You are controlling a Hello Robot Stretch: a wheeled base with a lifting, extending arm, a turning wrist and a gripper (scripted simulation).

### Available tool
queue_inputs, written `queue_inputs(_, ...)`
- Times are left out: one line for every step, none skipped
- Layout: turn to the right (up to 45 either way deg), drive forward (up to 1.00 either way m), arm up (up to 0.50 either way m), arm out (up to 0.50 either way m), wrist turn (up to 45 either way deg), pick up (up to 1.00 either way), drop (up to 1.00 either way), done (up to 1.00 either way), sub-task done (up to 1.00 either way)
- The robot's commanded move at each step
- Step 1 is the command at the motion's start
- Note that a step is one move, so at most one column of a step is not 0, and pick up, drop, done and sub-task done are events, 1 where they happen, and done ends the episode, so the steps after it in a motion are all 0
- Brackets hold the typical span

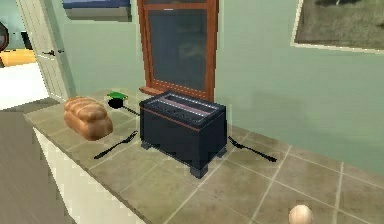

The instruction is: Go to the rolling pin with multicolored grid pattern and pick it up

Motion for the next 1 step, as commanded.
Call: queue_inputs(0.0,0.00,-0.14,0.00,0.0,0.00,0.00,0.00,0.00)
